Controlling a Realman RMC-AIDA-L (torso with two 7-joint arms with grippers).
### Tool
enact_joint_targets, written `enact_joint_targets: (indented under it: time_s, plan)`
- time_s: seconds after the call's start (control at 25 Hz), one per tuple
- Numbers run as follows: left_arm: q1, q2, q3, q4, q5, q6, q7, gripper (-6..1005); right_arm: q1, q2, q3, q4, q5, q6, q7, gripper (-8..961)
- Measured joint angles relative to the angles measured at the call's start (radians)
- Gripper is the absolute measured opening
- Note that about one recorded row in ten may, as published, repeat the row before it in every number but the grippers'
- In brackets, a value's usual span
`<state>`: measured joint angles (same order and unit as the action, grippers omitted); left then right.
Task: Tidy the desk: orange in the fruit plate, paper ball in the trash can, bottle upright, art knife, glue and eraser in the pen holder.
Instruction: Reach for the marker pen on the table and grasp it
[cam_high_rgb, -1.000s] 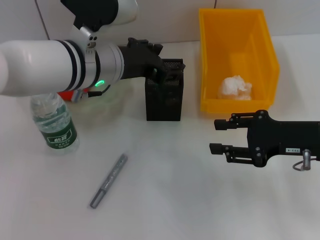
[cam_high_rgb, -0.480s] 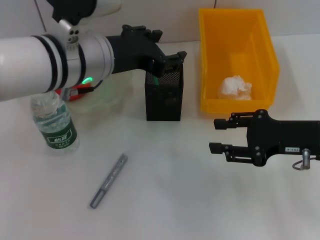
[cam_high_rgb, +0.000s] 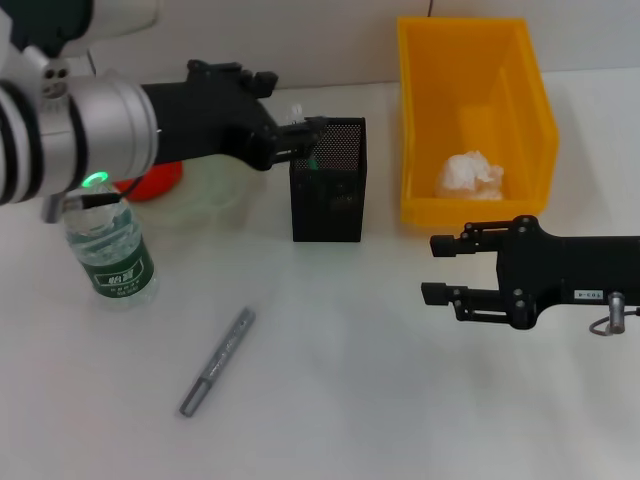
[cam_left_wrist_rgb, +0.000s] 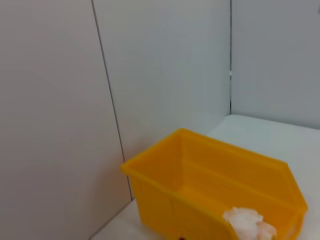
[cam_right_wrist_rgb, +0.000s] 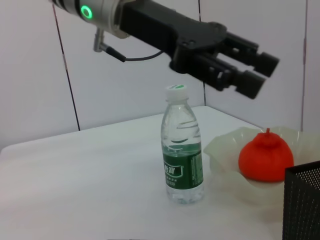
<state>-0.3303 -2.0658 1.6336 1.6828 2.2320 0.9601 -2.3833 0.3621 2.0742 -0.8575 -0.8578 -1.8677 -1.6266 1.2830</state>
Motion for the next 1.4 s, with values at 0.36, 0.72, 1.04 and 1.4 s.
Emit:
enact_joint_targets:
  time_s: [0.36,0.72,1.04,1.4]
  plan:
    - [0.087,0.0,-0.025,0.102,-0.007,0.086,0.012,682,-0.028,0.0,0.041,-0.042,-0.004,-0.119,0.01,573]
    - [0.131,-0.002,-0.059,0.129,-0.008,0.177,0.006,682,-0.053,0.001,0.151,-0.077,-0.055,-0.247,0.012,574]
    - [0.148,-0.001,-0.11,0.143,-0.004,0.324,0.001,681,-0.064,0.004,0.178,-0.088,-0.085,-0.268,0.013,574]
    - [0.13,-0.001,-0.136,0.143,0.0,0.511,-0.019,681,-0.055,0.004,0.174,-0.087,-0.09,-0.258,0.019,573]
